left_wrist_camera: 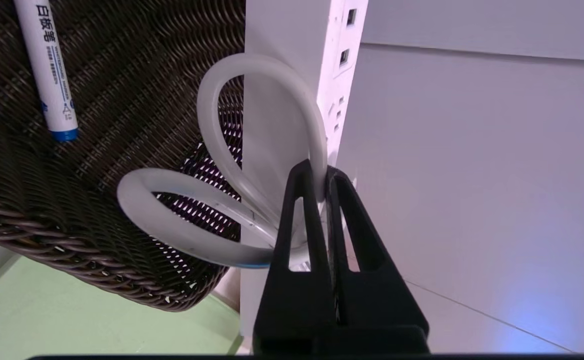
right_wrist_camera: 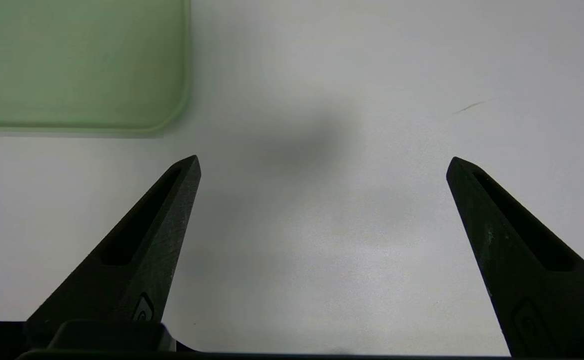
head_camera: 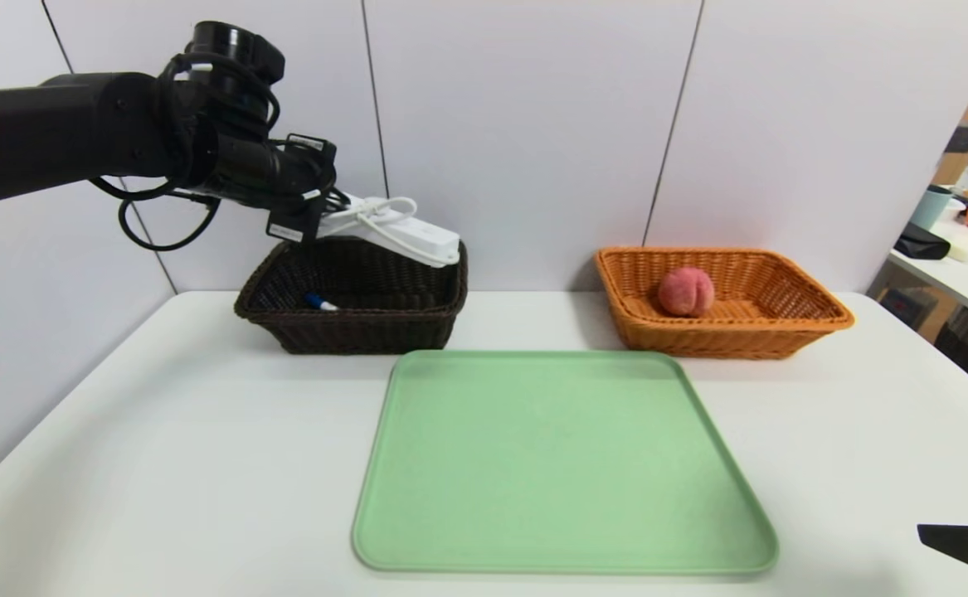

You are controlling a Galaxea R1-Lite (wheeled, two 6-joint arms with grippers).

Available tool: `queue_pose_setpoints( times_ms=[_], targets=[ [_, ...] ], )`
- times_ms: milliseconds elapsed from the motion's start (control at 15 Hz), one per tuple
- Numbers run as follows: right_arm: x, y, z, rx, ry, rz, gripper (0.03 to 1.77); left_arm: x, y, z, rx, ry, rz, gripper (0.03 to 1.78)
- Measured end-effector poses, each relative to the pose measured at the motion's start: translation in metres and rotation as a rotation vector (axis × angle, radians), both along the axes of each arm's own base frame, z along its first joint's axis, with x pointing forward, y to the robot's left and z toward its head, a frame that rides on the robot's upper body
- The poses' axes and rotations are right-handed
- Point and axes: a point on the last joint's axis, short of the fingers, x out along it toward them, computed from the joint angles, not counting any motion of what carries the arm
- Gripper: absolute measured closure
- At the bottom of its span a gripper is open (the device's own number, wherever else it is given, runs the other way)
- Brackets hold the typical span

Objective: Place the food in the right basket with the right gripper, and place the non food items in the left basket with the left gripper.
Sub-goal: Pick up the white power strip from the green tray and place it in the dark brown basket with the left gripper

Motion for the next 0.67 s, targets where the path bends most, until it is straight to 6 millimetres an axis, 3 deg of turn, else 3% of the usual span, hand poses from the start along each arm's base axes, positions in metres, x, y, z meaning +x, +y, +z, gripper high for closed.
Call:
queue_pose_setpoints(
  times_ms=[667],
  targets=[
    [0.002,-0.002,-0.001,-0.004,0.000,-0.020,0.10,0.021,0.012,-0.035,-0.074,0.133,0.107,1.74]
  ],
)
